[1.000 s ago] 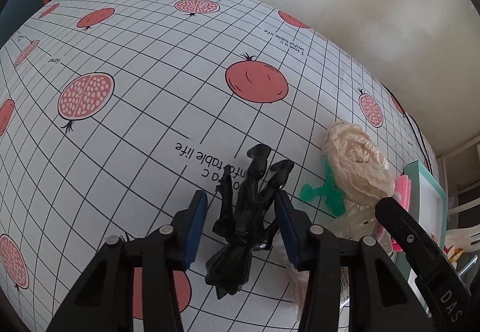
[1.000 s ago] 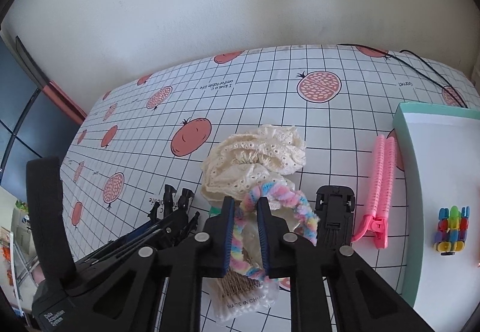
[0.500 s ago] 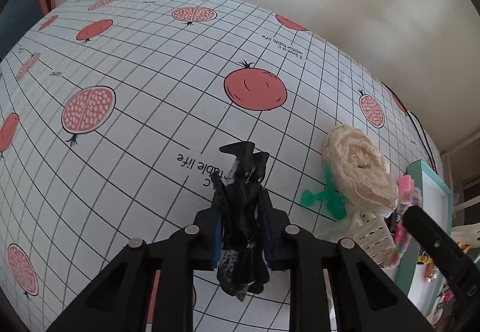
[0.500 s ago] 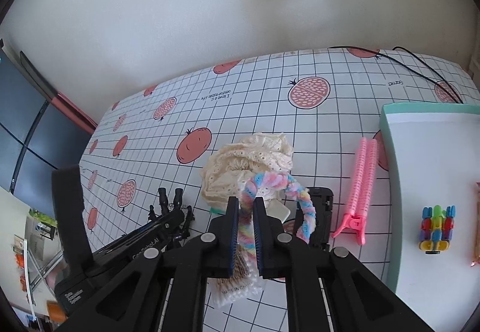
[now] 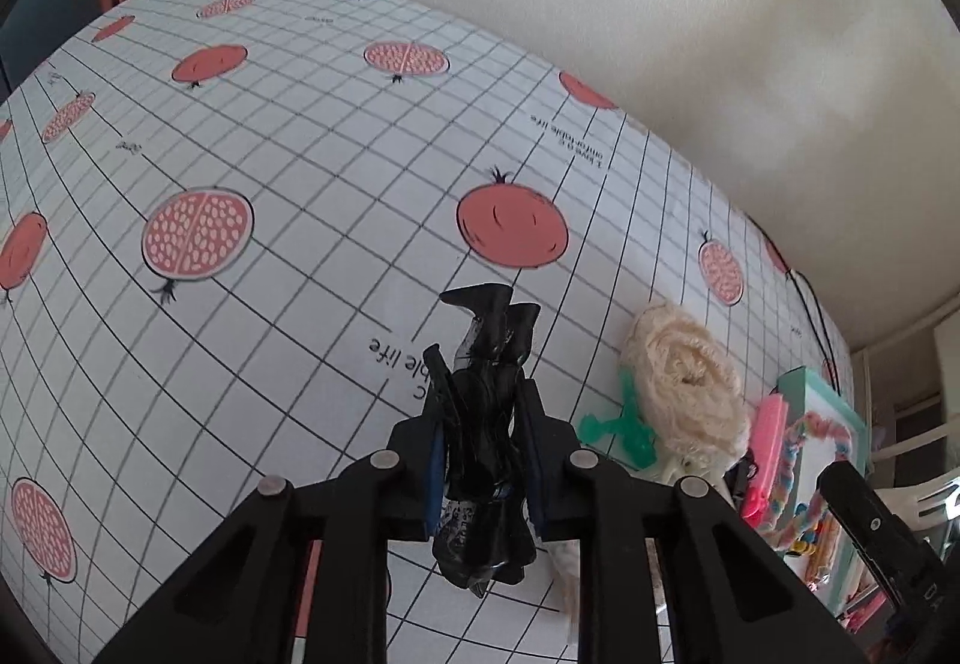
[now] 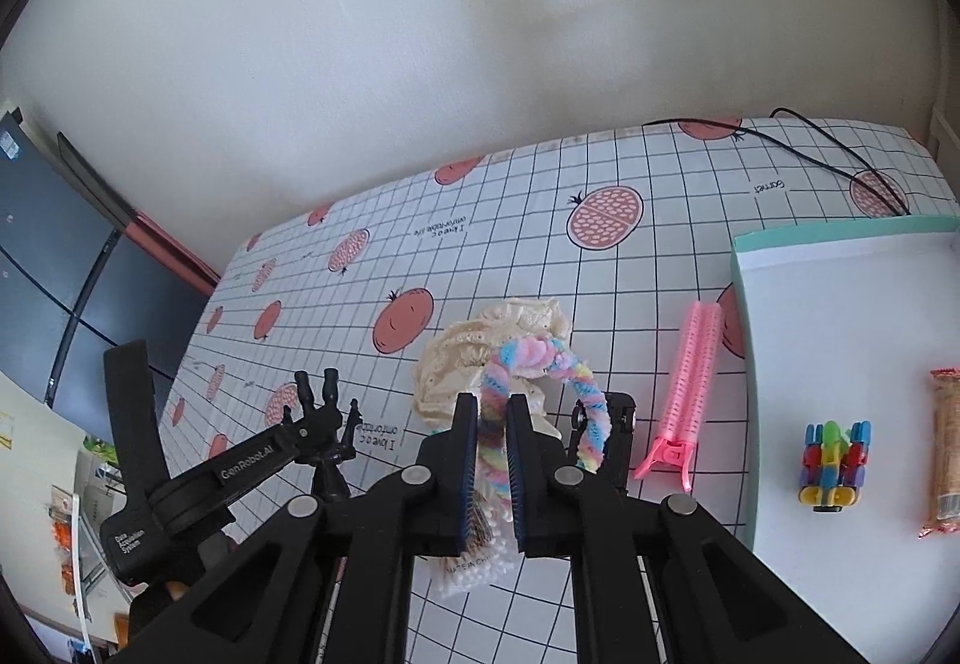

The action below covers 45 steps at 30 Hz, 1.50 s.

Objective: Organize objects
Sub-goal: 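Lift the black figure and fuzzy ring and carry both over the tray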

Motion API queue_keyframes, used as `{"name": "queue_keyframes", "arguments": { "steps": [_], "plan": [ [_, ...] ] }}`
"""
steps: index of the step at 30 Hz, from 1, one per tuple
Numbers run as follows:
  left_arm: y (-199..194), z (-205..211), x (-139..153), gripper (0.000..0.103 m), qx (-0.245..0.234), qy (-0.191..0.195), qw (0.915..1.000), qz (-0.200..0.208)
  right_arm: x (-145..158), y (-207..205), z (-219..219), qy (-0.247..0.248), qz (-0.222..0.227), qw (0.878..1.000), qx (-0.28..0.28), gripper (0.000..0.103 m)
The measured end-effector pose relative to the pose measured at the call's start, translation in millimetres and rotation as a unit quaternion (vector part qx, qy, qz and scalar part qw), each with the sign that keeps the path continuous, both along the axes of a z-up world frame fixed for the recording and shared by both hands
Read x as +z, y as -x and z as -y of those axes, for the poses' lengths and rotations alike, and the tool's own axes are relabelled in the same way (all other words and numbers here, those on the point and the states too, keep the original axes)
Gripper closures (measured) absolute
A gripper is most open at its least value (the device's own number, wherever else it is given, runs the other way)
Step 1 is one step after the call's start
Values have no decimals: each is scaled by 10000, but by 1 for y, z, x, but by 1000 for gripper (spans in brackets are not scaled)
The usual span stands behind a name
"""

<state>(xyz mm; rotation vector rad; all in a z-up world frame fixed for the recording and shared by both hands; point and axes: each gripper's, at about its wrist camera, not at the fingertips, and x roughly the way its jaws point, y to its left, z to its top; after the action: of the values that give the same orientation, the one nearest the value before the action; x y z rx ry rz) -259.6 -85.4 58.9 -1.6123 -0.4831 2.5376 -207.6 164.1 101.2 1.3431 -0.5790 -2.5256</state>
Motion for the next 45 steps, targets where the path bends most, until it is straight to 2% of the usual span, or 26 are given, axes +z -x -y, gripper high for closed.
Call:
{"name": "queue_keyframes", "arguments": {
  "steps": [11, 18, 24, 30, 37, 45],
  "plan": [
    [-8, -11, 53, 81, 15, -356, 9977, -576, 22, -11, -30, 131, -234, 9995, -143, 93],
    [-20, -58, 85, 81, -447, -539, 9935, -898, 28, -20, -67, 71, -268, 9987, -429, 93],
    [-34, -109, 99, 81, -937, -670, 9885, -979, 32, -28, -107, 76, -269, 9968, -753, 93],
    [-49, -157, 102, 81, -1427, -721, 9826, -942, 35, -35, -147, 92, -249, 9942, -1040, 93],
    [-69, -206, 91, 81, -1948, -774, 9754, -682, 36, -51, -197, 45, -220, 9892, -1452, 93],
    [-90, -251, 80, 81, -2364, -693, 9678, -511, 31, -66, -235, -46, -88, 9838, -1792, 93]
  ]
}}
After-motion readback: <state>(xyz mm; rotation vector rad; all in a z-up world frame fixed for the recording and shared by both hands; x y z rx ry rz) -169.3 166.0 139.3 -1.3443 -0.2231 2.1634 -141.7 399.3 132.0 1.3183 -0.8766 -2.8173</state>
